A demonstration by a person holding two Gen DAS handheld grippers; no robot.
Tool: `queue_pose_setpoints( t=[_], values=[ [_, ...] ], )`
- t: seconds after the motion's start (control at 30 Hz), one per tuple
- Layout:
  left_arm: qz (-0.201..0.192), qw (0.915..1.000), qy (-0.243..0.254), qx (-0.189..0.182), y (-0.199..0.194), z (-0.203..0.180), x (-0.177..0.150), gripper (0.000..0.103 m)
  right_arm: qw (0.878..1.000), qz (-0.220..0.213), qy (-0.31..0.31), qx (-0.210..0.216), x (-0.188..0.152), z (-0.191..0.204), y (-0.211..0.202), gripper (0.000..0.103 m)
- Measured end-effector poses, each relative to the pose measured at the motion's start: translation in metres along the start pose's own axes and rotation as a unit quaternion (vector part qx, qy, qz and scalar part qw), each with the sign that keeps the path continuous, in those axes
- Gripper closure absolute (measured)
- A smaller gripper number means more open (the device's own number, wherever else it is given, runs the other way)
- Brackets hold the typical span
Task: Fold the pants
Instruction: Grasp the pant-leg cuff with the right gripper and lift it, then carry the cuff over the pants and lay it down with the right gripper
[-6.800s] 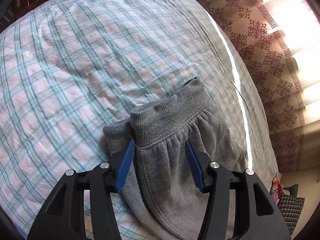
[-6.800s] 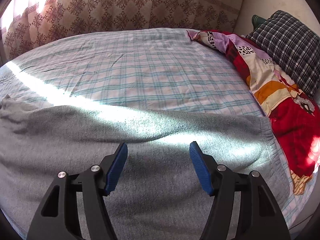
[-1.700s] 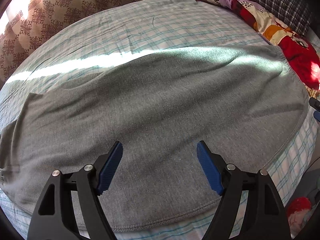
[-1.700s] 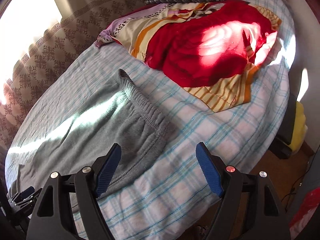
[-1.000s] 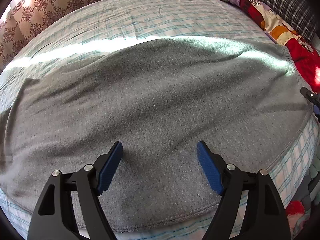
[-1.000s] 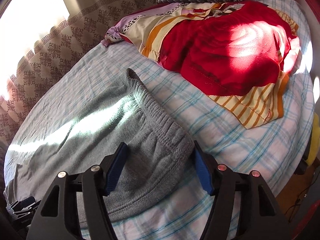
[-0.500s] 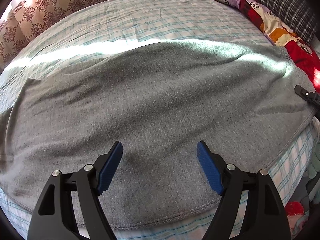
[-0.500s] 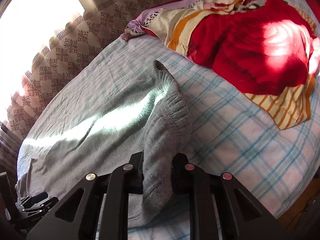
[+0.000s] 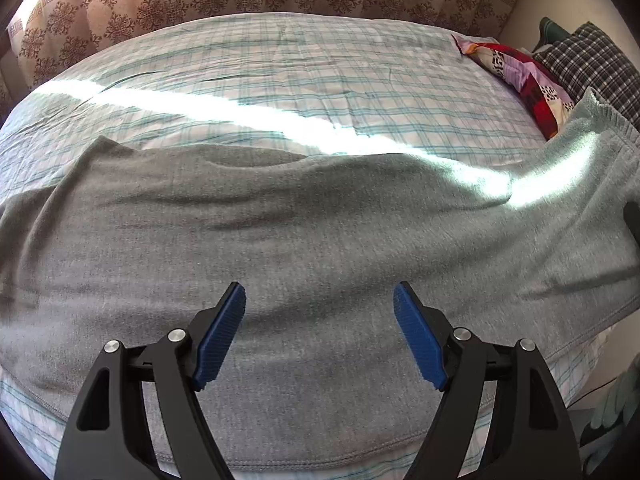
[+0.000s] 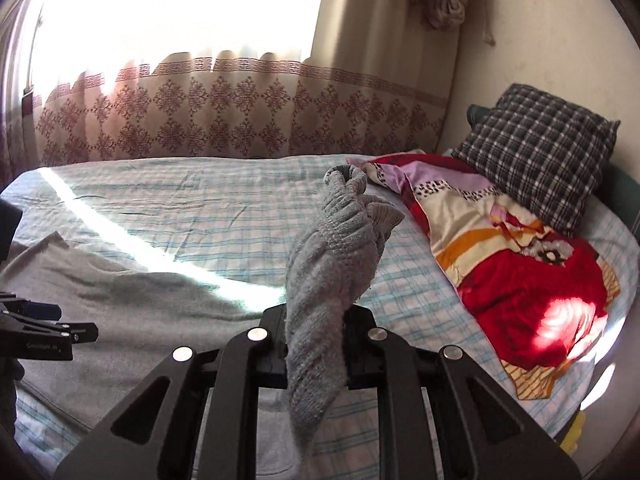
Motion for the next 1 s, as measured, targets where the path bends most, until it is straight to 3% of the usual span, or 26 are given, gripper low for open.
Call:
queue_pose_setpoints(
  t=[0.1,0.23,0.37,0.5,0.57,0.73,0.87,0.93,1.0],
  values=[
    [-0.005,0.9997,-0.023,0.002,-0.002,0.021,0.005,0.025,0.998,-0.013,-0.057,0.013,0.0,0.049,-0.009,0.088],
    [-0.006,0.9986,-0.052,0.009,-0.001,0.049,0.004,0.025,0.992,0.002,-0.117,0.052,-0.023,0.118,-0.008,0.091],
    [-0.001,0.9968,-0.076,0.022,0.002,0.077,-0.003,0.025,0.974,0.036,-0.203,0.093,-0.068,0.183,-0.001,0.092],
    [0.004,0.995,-0.095,0.03,0.005,0.099,-0.01,0.025,0.961,0.054,-0.251,0.103,-0.094,0.207,-0.004,0.088],
    [0.006,0.9945,-0.101,0.028,0.007,0.104,-0.011,0.025,0.959,0.061,-0.247,0.128,-0.095,0.208,-0.009,0.079],
    [0.005,0.9958,-0.09,0.016,0.009,0.094,-0.007,0.025,0.957,0.074,-0.199,0.199,-0.093,0.208,-0.029,0.067],
    [0.006,0.9971,-0.076,-0.004,0.01,0.074,-0.001,0.025,0.956,0.093,-0.152,0.234,-0.096,0.201,-0.039,0.067],
    [0.019,0.9966,-0.074,-0.031,0.014,0.061,-0.001,0.017,0.958,0.094,-0.129,0.237,-0.094,0.192,-0.042,0.067],
    [0.031,0.9953,-0.074,-0.055,0.02,0.048,-0.003,0.015,0.96,0.094,-0.111,0.238,-0.091,0.183,-0.042,0.067]
  ],
)
Point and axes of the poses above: each gripper's, at about its wrist camera, not at the fingertips, and y roughly the way its jaws point, z to its left, x to its top, the point moved 8 cm from there along y, roughly the way its jaws point, and after that the axes turned 1 degree about -y, right-handed, at the moved point
